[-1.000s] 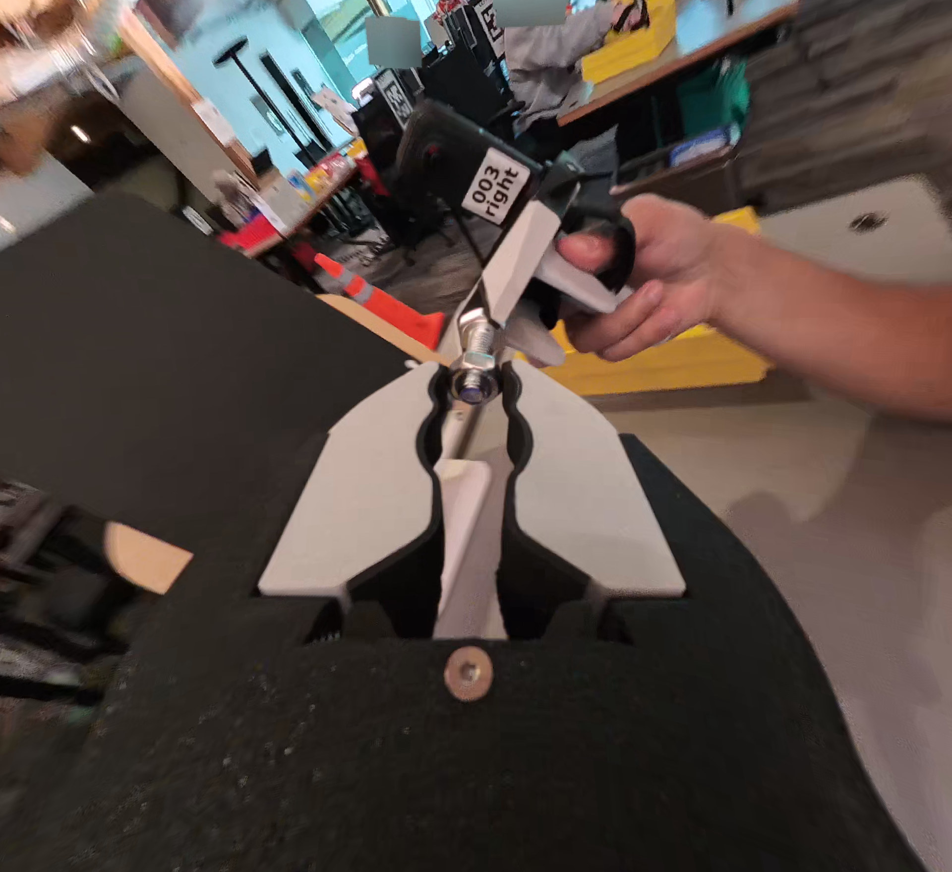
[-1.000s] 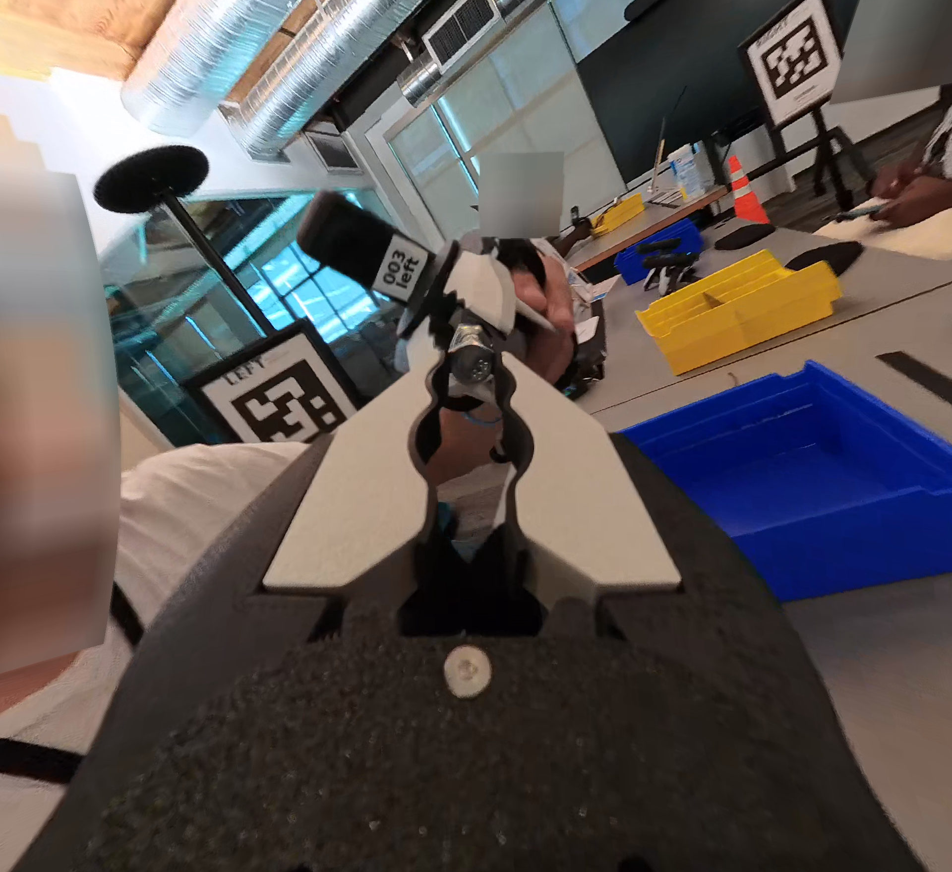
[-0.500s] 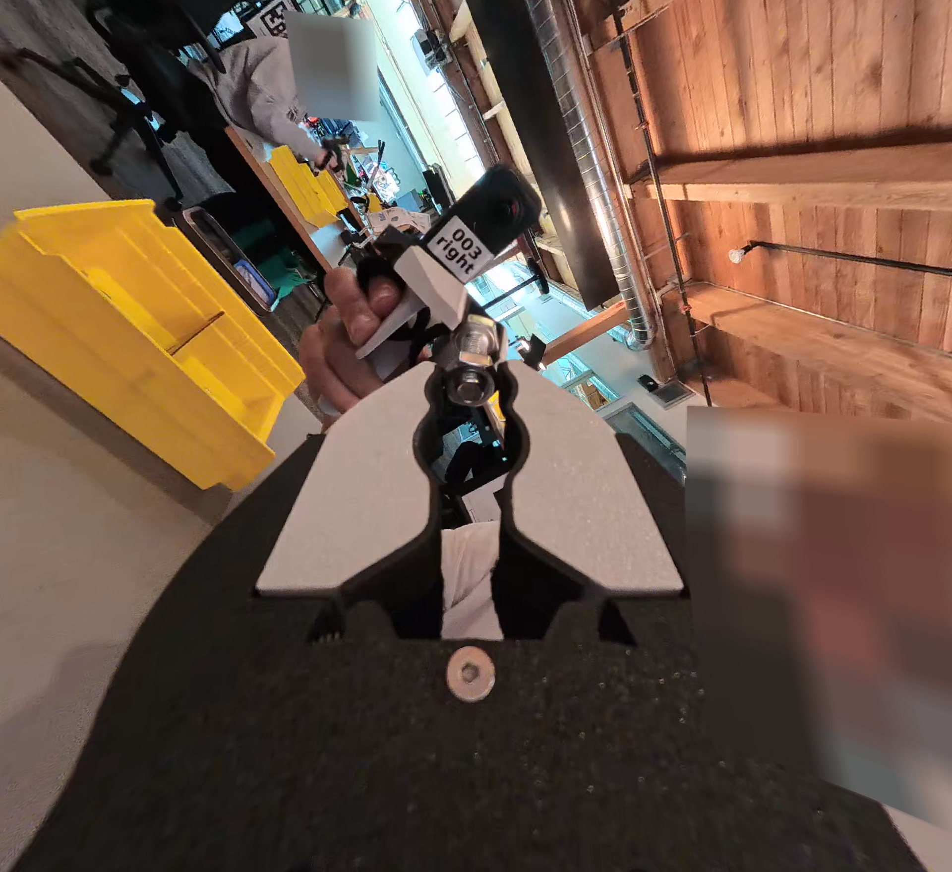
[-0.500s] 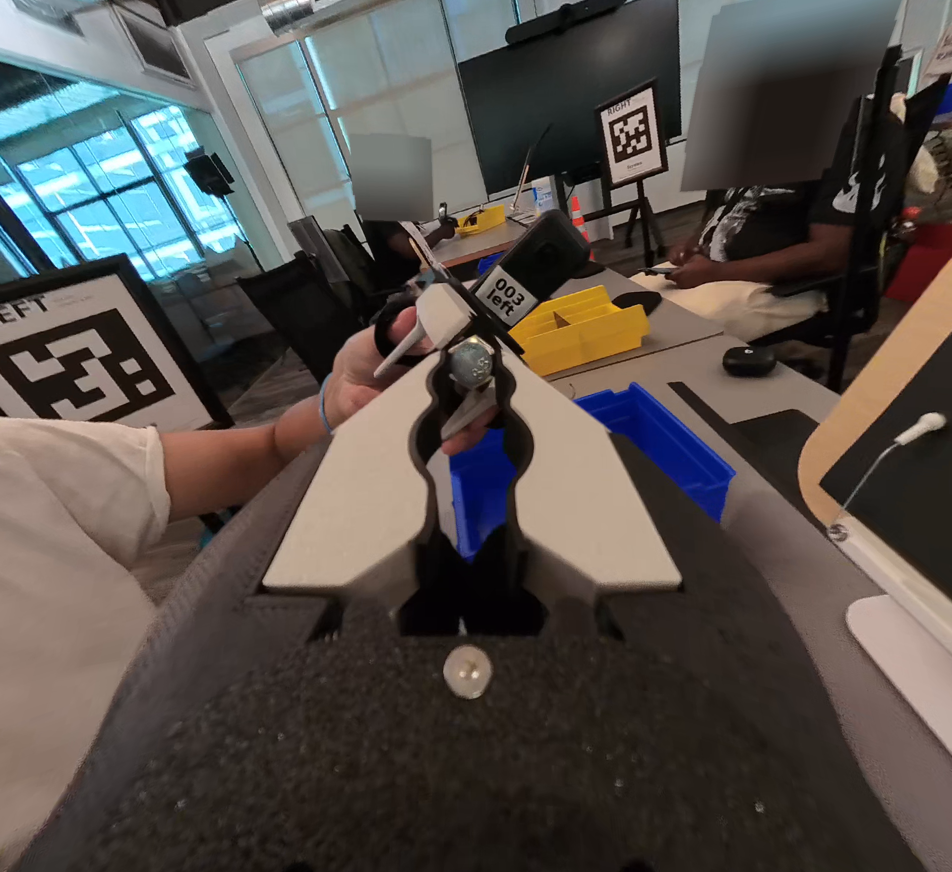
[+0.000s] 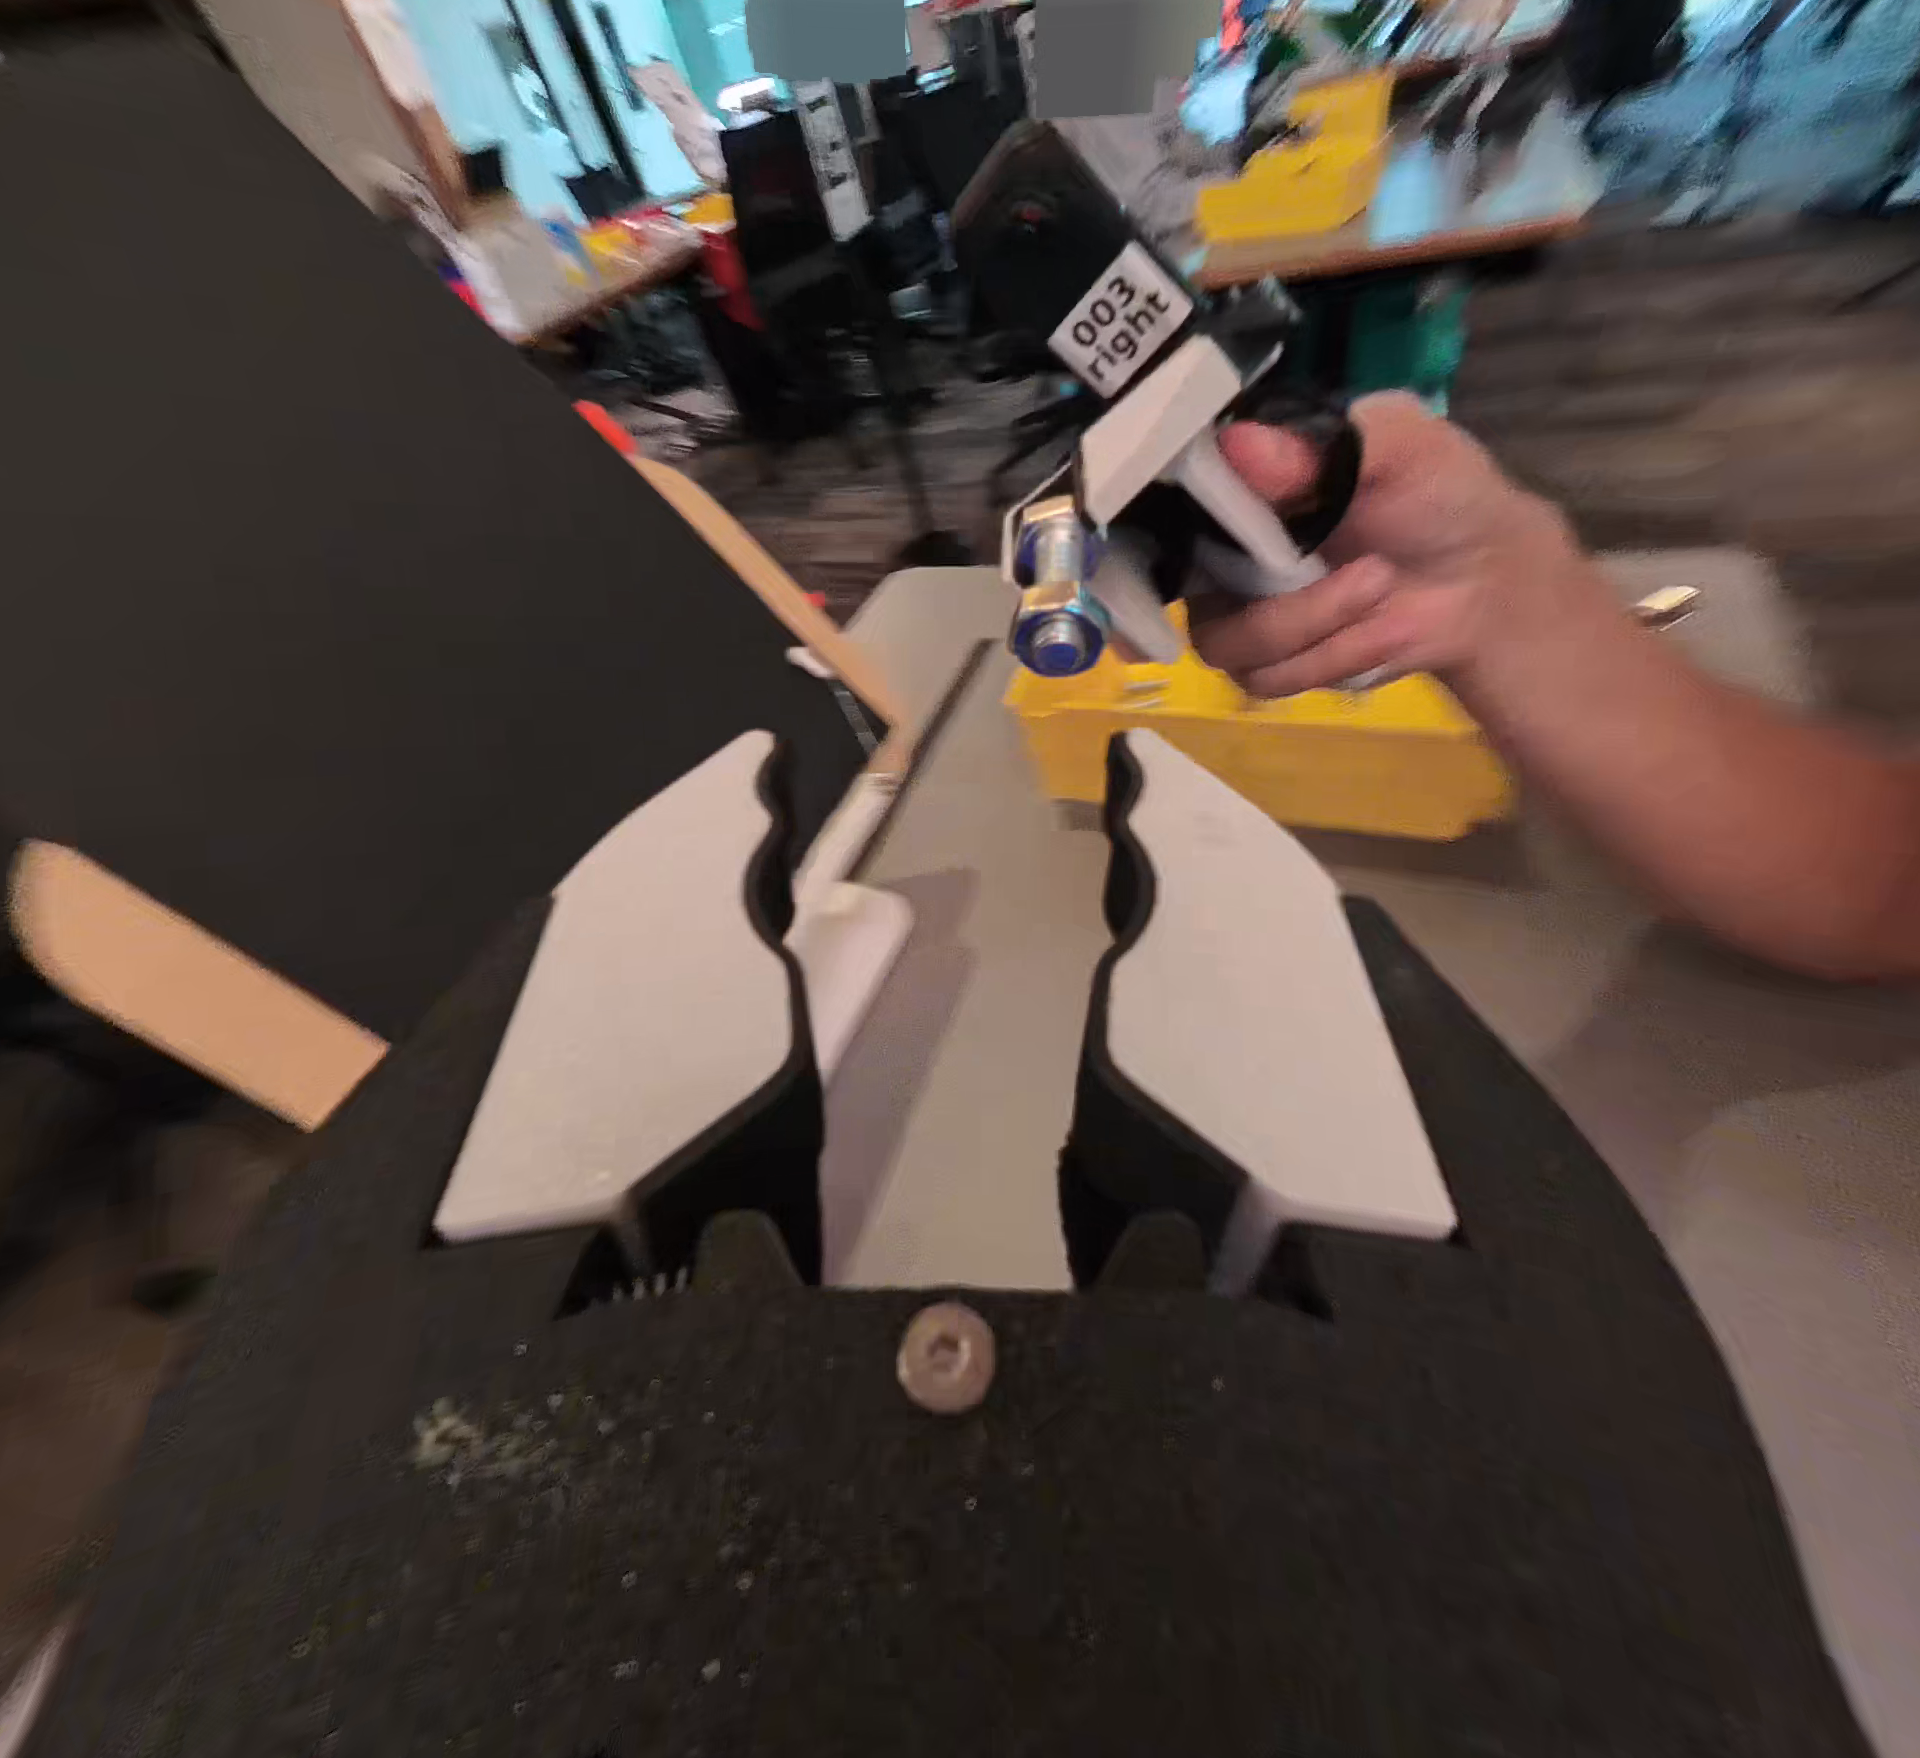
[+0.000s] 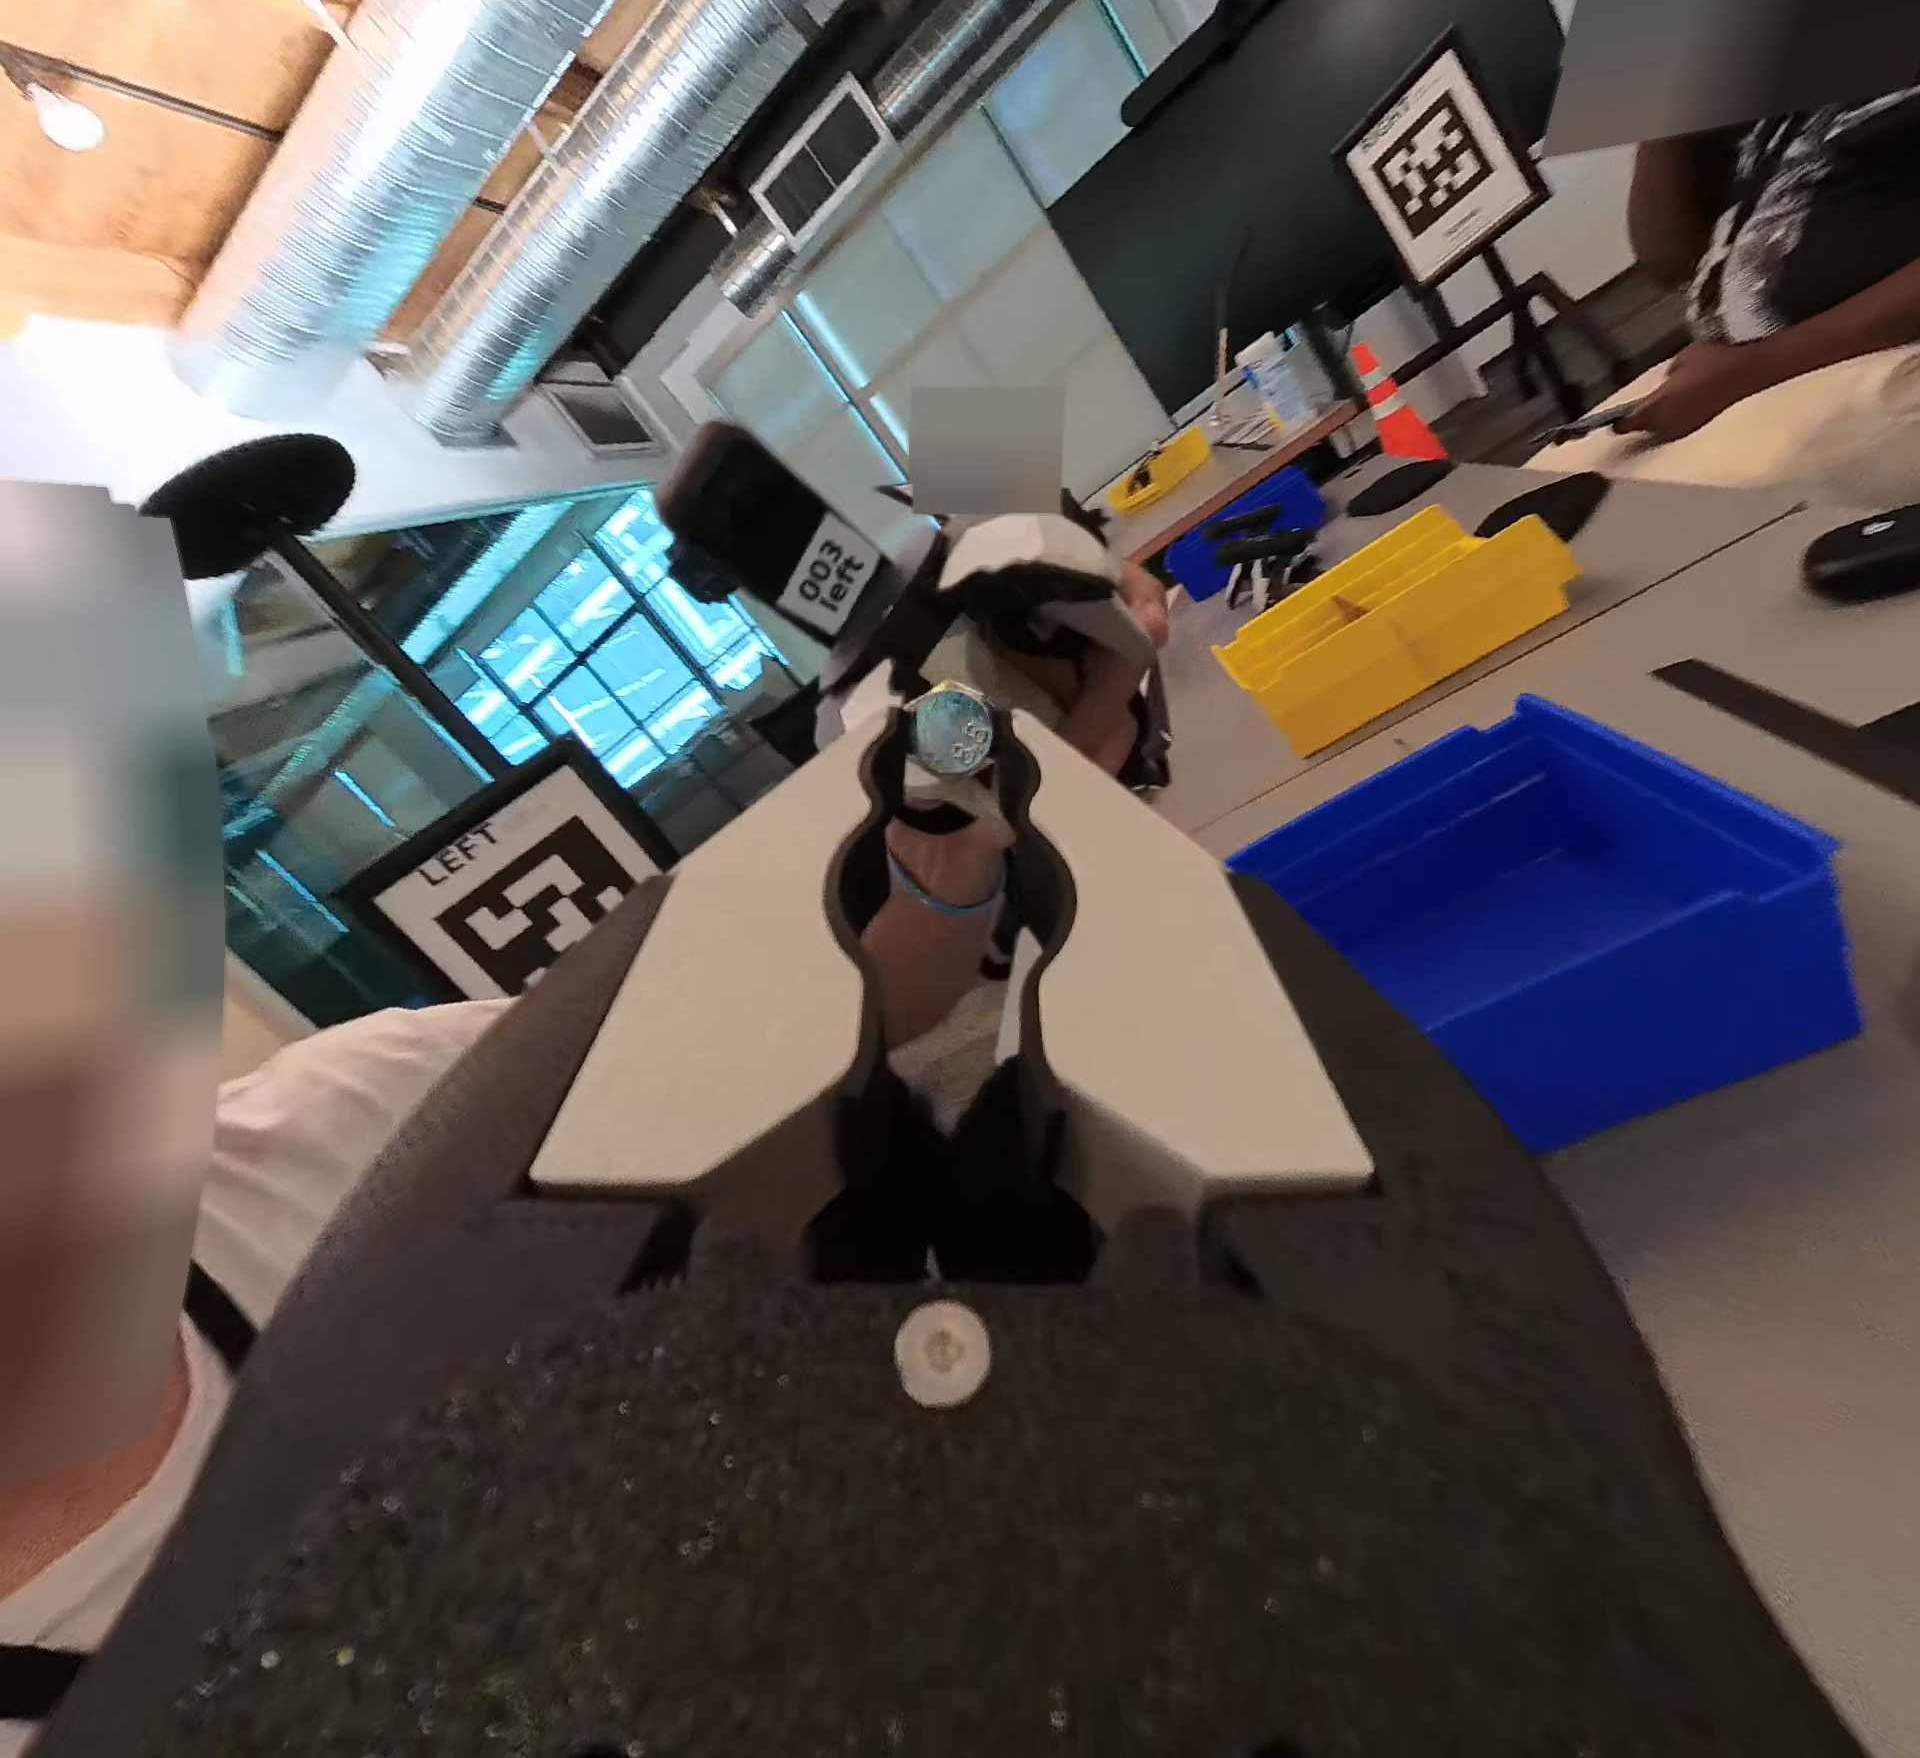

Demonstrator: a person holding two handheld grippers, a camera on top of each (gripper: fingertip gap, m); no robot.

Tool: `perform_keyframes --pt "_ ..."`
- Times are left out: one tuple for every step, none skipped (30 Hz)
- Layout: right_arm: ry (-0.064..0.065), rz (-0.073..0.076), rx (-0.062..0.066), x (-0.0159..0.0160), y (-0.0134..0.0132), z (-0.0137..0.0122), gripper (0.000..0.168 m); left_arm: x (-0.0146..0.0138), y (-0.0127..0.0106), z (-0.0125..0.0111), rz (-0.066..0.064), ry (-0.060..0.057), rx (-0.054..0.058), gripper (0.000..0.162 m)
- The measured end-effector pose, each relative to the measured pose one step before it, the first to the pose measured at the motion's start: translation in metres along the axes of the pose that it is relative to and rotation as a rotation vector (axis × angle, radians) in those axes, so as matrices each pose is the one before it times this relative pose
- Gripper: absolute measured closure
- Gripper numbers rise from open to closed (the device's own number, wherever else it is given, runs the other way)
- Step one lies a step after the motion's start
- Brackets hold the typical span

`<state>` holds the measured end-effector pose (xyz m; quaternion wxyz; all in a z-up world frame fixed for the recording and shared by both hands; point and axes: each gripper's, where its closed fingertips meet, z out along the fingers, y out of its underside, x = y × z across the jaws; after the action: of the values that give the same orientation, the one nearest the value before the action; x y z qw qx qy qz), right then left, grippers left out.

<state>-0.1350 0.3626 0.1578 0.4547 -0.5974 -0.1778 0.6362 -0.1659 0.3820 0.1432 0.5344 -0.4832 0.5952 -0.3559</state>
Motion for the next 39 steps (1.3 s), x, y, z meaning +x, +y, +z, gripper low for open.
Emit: perform_keyframes --pt "-0.0129 0.0191 0.0007 0.00016 0.00061 0.00117 0.152 -0.00053 -0.00090 -0.00095 0.0821 -0.0535 -0.0131 0.113" --pt "-0.0104 0.0149 -0.0001 0.00034 0.00060 0.00126 0.152 0.00169 -0.00074 -0.00033 0.0786 -0.0429 -0.0131 0.115" --pt "-0.0056 0.0117 -0.0015 0.00073 0.00090 0.00147 0.152 0.00240 -0.00016 0.00035 0.0798 -0.0366 -0.0217 0.120" --pt "-0.0013 0.0071 -0.0046 0.00106 0.00146 0.00177 0.152 0.00392 0.00097 0.00113 0.0798 -0.0206 -0.0343 0.126" --pt "-0.0003 0.0040 -0.0046 0.00078 0.00137 0.00196 0.152 0.00710 0.00170 0.00188 0.0712 0.0063 -0.0424 0.125" --pt "-0.0036 0.0061 -0.0040 0.00015 0.00148 0.00214 0.152 0.00666 0.00165 0.00226 0.0583 0.0096 -0.0423 0.121" --pt "-0.0089 0.0067 -0.0062 -0.00082 0.00162 0.00223 0.152 0.00434 0.00056 0.00162 0.0577 -0.0034 -0.0315 0.117" --pt "-0.0139 0.0074 -0.0049 -0.00153 0.00143 0.00198 0.152 0.00125 -0.00019 0.00067 0.0586 -0.0219 -0.0223 0.115" --pt "-0.0130 0.0108 0.0068 -0.00132 -0.00061 0.00028 0.152 -0.00194 0.00026 -0.00023 0.0516 -0.0344 -0.0207 0.112" --pt "-0.0113 0.0078 -0.0044 -0.00121 0.00063 0.00013 0.152 -0.00245 -0.00007 -0.00073 0.0380 -0.0262 -0.0144 0.113" --pt "-0.0075 0.0046 -0.0082 -0.00094 0.00115 0.00017 0.152 -0.00168 -0.00073 -0.00099 0.0190 -0.0130 -0.0053 0.113" --pt "-0.0030 0.0025 -0.0033 -0.00038 0.00051 0.00007 0.152 -0.00267 -0.00057 -0.00086 0.0090 -0.0149 -0.0013 0.112" --pt "-0.0010 0.0008 -0.0009 -0.00020 0.00019 0.00013 0.152 -0.00309 0.00027 -0.00089 0.0128 -0.0181 -0.0022 0.112" --pt "0.0003 0.0012 -0.0058 -0.00018 0.00101 0.00058 0.151 -0.00224 0.00120 -0.00051 0.0162 -0.0118 -0.0055 0.112" --pt "-0.0003 -0.0011 -0.0078 -0.00023 0.00127 0.00087 0.151 -0.00263 0.00066 -0.00066 0.0106 -0.0138 -0.0023 0.113" --pt "-0.0007 -0.0006 -0.0057 -0.00047 0.00109 0.00098 0.152 -0.00300 -0.00152 -0.00131 0.0041 -0.0165 0.0135 0.116" --pt "0.0011 -0.0010 -0.0046 -0.00013 0.00094 0.00084 0.152 -0.00192 -0.00325 -0.00183 -0.0025 -0.0091 0.0268 0.122" --pt "0.0010 -0.0020 0.0010 -0.00014 -0.00001 0.00055 0.152 -0.00071 -0.00304 -0.00149 -0.0078 -0.0005 0.0253 0.127" --pt "-0.0030 -0.0007 0.0038 -0.00072 -0.00056 0.00006 0.152 -0.00034 -0.00168 -0.00087 -0.0067 0.0000 0.0140 0.130" --pt "-0.0075 0.0023 0.0009 -0.00135 -0.00017 -0.00003 0.152 -0.00021 -0.00083 -0.00069 -0.0057 -0.0008 0.0082 0.137" --pt "-0.0039 -0.0004 -0.0036 -0.00107 0.00046 0.00019 0.152 0.00070 -0.00091 -0.00059 -0.0111 0.0053 0.0108 0.144" --pt "0.0005 -0.0025 -0.0038 -0.00046 0.00051 -0.00015 0.152 0.00089 -0.00100 -0.00063 -0.0148 0.0098 0.0111 0.144" --pt "-0.0017 -0.0033 -0.0044 -0.00105 0.00056 0.00003 0.152 0.00068 -0.00101 -0.00064 -0.0161 0.0101 0.0125 0.144" --pt "-0.0008 -0.0020 -0.0030 -0.00087 0.00037 0.00013 0.152 0.00060 -0.00087 -0.00051 -0.0238 0.0126 0.0124 0.144" --pt "0.0032 -0.0049 -0.0020 -0.00033 0.00031 0.00028 0.152 0.00061 -0.00045 -0.00038 -0.0394 0.0187 0.0080 0.144" --pt "0.0043 -0.0075 -0.0011 -0.00028 0.00005 0.00006 0.152 0.00083 -0.00029 -0.00017 -0.0632 0.0281 0.0074 0.144" --pt "0.0053 -0.0141 -0.0029 -0.00023 0.00011 -0.00002 0.152 0.00122 -0.00045 0.00003 -0.0882 0.0418 0.0098 0.144" --pt "0.0044 -0.0192 -0.0066 -0.00067 0.00038 -0.00024 0.152 0.00124 -0.00089 -0.00031 -0.1046 0.0508 0.0145 0.144" --pt "0.0031 -0.0241 -0.0051 -0.00143 0.00015 0.00014 0.152 0.00128 -0.00160 -0.00048 -0.1143 0.0564 0.0214 0.145" --pt "0.0061 -0.0287 -0.0034 -0.00148 -0.00006 0.00038 0.152 0.00150 -0.00194 -0.00067 -0.1148 0.0574 0.0257 0.144" --pt "0.0134 -0.0311 -0.0046 -0.00067 0.00019 0.00047 0.152 0.00112 -0.00133 -0.00044 -0.1038 0.0489 0.0248 0.144" --pt "0.0217 -0.0321 -0.0059 0.00025 0.00027 0.00024 0.152 0.00044 -0.00023 -0.00017 -0.0926 0.0404 0.0183 0.144" --pt "0.0294 -0.0464 -0.0068 0.00102 0.00018 0.00018 0.152 0.00034 0.00064 0.00008 -0.0878 0.0365 0.0116 0.144" --pt "0.0335 -0.0621 -0.0089 0.00106 0.00035 0.00000 0.152 0.00064 0.00085 0.00035 -0.0890 0.0387 0.0089 0.145" --pt "0.0342 -0.0656 -0.0112 0.00079 0.00077 0.00000 0.151 0.00107 0.00064 0.00018 -0.0956 0.0467 0.0081 0.145" --pt "0.0315 -0.0644 -0.0122 0.00014 0.00058 -0.00014 0.152 0.00140 0.00025 0.00012 -0.1035 0.0548 0.0092 0.145" --pt "0.0299 -0.0644 -0.0096 -0.00042 0.00045 0.00002 0.151 0.00120 -0.00042 -0.00021 -0.1118 0.0590 0.0127 0.145" --pt "0.0314 -0.0692 -0.0079 -0.00014 0.00041 0.00003 0.152 0.00067 -0.00046 -0.00012 -0.1203 0.0626 0.0134 0.145" --pt "0.0355 -0.0789 -0.0074 0.00081 0.00070 -0.00003 0.152 0.00056 0.00002 0.00009 -0.1266 0.0659 0.0098 0.145"
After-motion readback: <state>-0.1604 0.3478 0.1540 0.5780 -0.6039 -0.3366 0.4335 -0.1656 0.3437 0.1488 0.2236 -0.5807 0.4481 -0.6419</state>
